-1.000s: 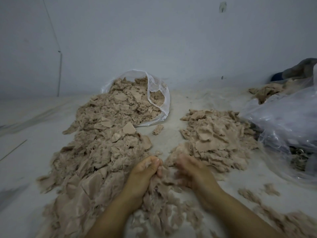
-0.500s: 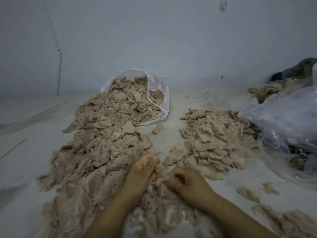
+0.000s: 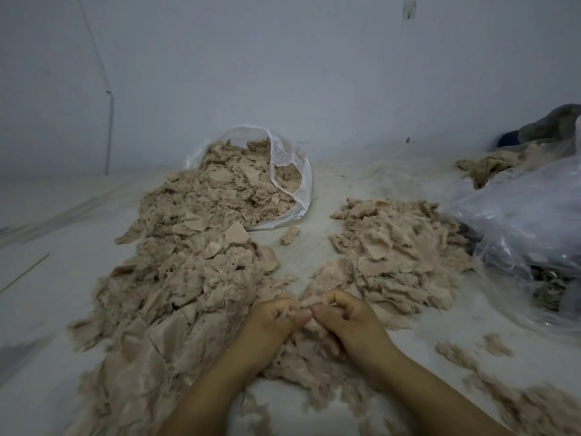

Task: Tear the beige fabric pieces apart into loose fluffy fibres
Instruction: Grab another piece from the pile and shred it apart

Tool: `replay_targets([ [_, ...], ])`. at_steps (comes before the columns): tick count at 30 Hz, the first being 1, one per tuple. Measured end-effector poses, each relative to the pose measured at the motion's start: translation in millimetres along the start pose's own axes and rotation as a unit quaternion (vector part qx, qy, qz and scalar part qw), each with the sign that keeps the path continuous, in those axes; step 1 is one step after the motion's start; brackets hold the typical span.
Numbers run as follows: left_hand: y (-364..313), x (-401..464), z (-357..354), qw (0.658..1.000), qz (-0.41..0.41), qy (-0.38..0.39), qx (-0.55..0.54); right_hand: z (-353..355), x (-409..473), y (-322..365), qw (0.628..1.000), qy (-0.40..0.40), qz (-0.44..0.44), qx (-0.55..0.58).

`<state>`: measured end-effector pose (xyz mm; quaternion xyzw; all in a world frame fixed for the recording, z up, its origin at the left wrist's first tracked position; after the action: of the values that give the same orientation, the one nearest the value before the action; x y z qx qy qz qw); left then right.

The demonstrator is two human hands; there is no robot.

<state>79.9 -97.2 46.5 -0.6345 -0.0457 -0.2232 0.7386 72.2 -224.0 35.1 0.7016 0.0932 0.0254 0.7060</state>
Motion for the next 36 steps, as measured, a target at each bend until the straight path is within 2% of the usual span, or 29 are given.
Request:
replay_targets([
  [4,8.9,-1.2,9.4,0.986,0.052,-0.042,-0.155,13.5,3.3,-5.6,0.999,-0.035,-0.041,0.006],
  [6,8.5,-2.1,11.8,0.981,0.062,-0.065,-0.174,10.0,4.8,-9.1,0.998,-0.006,-0.063,0.025],
  [9,14.0,-1.3,23.7,0.963,0.087,-0.145,-0.212,3.5,4.6,-7.9,0.997,0.037,-0.063,0.038],
  [12,17.8,-1.5,42.3,0.953,0.093,-0.2,-0.207,4.4,0.1,-2.7,0.998,0.048,-0.044,-0.013],
  [14,14.6,-2.0,38.1,0.965,0.083,-0.165,-0.185,5.9,-4.0,3.3,0.995,0.021,-0.017,-0.095],
  [16,8.9,-3.0,17.0,0.979,0.07,-0.074,-0.174,8.7,-3.7,5.2,0.988,-0.02,0.005,-0.153],
  [18,6.5,-5.9,-2.8,0.985,0.064,0.004,-0.159,6.3,-2.4,3.3,0.985,-0.023,0.009,-0.171],
  [19,7.9,-5.9,-5.9,0.985,0.062,0.014,-0.158,2.6,-2.2,2.4,0.986,-0.011,0.01,-0.169],
  [22,12.4,-3.4,3.5,0.98,0.068,-0.025,-0.184,4.8,0.4,2.9,0.988,-0.025,0.023,-0.151],
  [26,9.0,-0.2,13.0,0.983,0.043,-0.047,-0.173,28.1,1.5,3.1,0.983,-0.124,0.006,-0.137],
  [27,7.4,0.5,12.2,0.986,0.033,-0.041,-0.158,26.9,-0.2,6.1,0.984,-0.119,0.011,-0.132],
  [31,9.1,-1.9,2.7,0.987,0.036,-0.012,-0.157,-5.2,-6.6,6.3,0.985,0.013,0.035,-0.167],
  [34,8.0,-3.5,-4.6,0.991,0.024,0.009,-0.135,-5.2,-5.4,10.2,0.983,-0.036,0.07,-0.169],
  [36,7.3,-2.7,-5.0,0.992,0.014,0.006,-0.122,2.6,-2.2,6.8,0.991,-0.061,0.041,-0.113],
])
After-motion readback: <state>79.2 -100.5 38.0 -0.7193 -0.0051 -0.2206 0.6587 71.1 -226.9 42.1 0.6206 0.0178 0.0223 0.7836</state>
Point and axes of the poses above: each hand's wrist, its own x-axis towards the middle knuckle, its own z-axis out of the back of the hand, y = z × x, the point moved 8 cm from there along x, towards the middle knuckle, and after that the axes turned 12 degrees about -z, right-handed, at the moved point
